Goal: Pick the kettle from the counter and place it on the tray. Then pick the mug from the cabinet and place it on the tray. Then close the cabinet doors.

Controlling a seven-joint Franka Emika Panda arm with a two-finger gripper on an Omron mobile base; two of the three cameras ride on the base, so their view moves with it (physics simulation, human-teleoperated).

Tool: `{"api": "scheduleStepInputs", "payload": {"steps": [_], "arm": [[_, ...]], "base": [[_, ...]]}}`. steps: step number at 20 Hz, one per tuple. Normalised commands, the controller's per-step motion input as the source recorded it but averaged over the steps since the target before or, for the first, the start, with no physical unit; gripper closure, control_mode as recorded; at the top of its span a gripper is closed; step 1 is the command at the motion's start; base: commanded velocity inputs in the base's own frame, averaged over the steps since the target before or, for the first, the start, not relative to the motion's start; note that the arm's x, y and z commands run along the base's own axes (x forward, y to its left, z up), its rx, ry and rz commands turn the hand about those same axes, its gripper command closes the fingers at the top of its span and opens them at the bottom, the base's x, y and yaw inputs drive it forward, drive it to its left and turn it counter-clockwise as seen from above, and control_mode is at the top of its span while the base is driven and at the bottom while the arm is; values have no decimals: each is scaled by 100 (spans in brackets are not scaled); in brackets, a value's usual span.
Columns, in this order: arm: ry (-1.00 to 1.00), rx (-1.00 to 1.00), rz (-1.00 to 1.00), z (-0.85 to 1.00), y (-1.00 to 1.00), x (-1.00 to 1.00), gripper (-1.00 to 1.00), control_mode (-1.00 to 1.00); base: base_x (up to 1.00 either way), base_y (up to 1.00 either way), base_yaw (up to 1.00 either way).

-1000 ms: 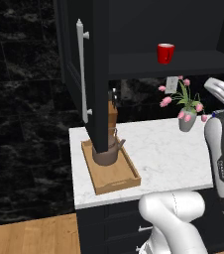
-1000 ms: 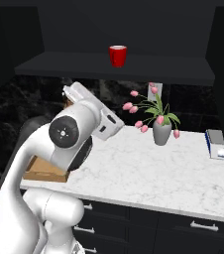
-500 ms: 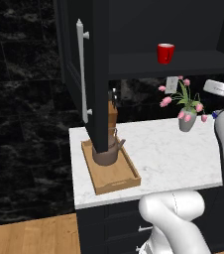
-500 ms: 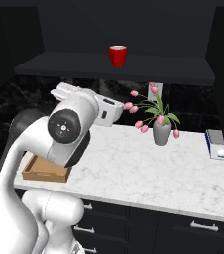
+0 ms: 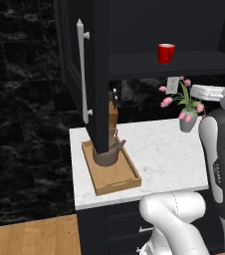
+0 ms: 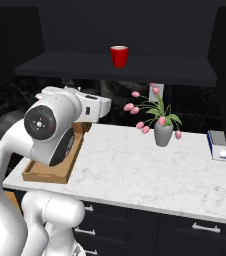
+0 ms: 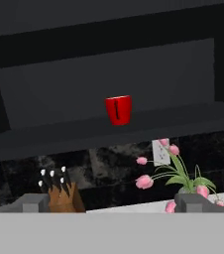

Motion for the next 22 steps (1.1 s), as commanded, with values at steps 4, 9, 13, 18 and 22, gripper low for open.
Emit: {"api": "scheduleStepInputs", "payload": {"steps": [4,9,13,18,22], "arm": [[-2,0,-2,2,1,-2,-100,-100],[-1,-2,0,18,5,-3,-100,-100],[0,-4,0,21,12,17,-100,-100],[0,-8,0,19,22,35,-100,-100],[0,-9,-8,8,9,39,-100,-100]], "base": [[0,0,0],[0,0,0],[0,0,0],[0,0,0],[0,0,0]]}}
